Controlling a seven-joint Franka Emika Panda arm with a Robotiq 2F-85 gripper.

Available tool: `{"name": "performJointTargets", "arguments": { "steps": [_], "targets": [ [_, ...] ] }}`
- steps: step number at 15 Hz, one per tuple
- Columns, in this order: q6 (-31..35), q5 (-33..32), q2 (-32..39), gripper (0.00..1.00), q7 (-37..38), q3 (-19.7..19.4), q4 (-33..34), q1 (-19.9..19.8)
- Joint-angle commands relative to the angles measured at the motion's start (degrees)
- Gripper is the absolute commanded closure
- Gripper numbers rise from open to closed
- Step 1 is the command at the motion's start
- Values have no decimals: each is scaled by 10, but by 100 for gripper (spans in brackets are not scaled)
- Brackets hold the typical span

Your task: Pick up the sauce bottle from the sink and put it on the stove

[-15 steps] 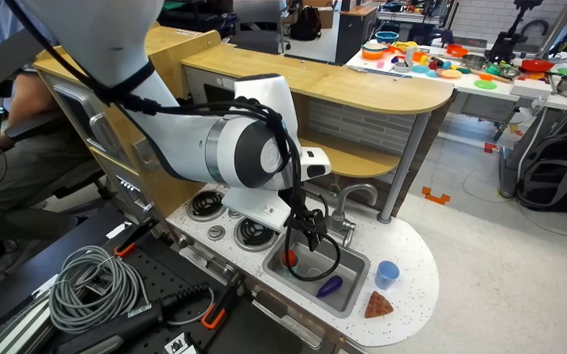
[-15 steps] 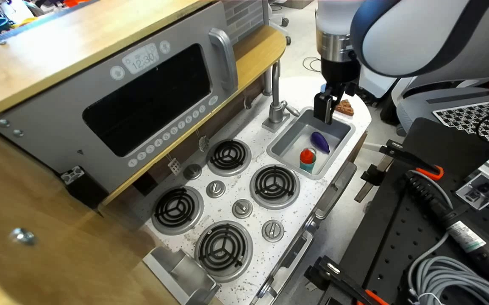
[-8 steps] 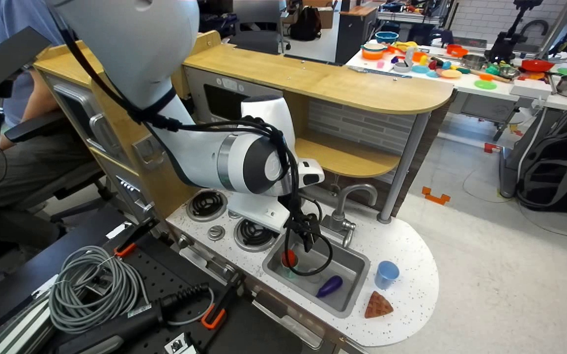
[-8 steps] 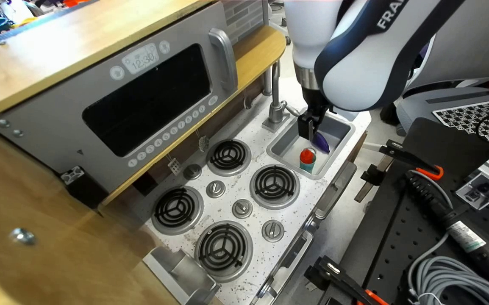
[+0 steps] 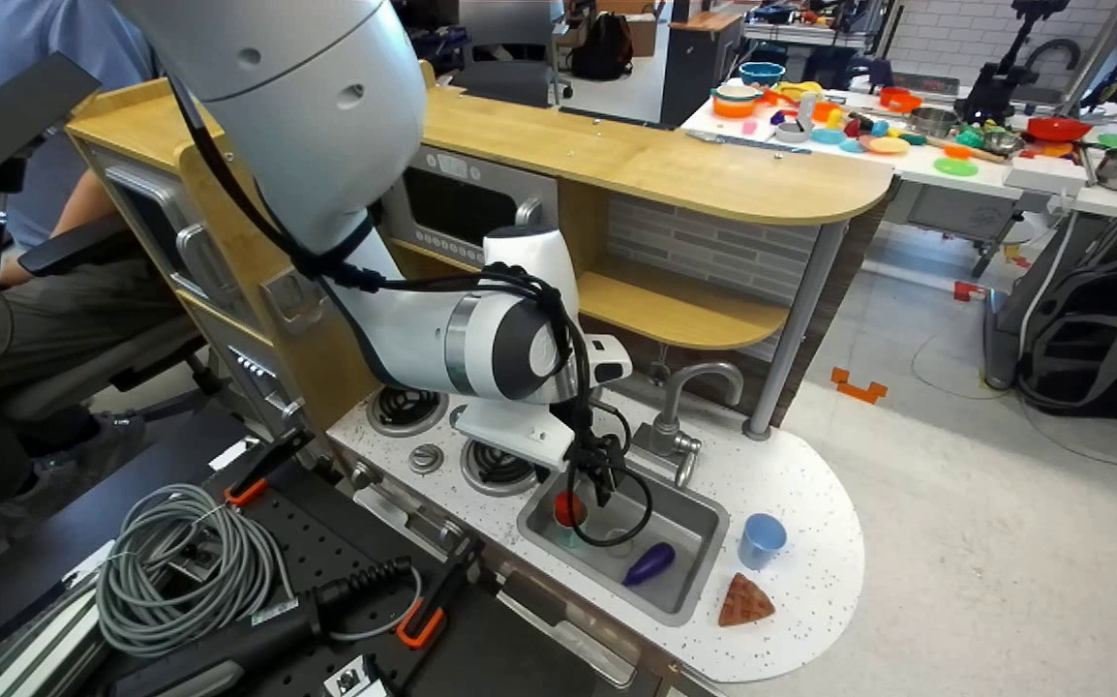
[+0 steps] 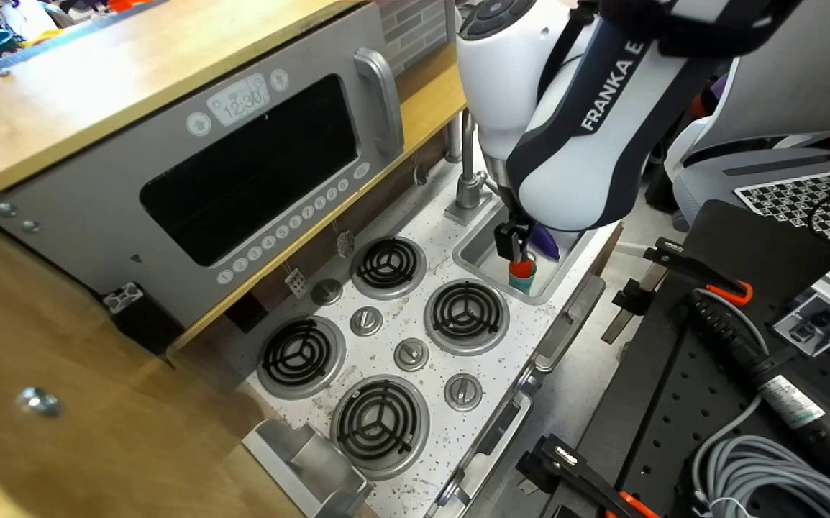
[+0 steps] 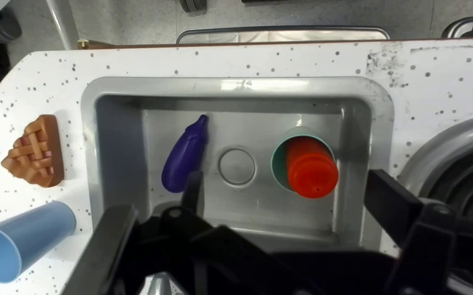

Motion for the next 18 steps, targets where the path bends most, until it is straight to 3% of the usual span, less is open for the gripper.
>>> {"name": "performJointTargets", "arguments": {
  "steps": [1,18],
  "targets": [
    [8,21,34,0,-19,-8,29,12],
    [3,39,80,1,-26,-10,67,22]
  ]
}}
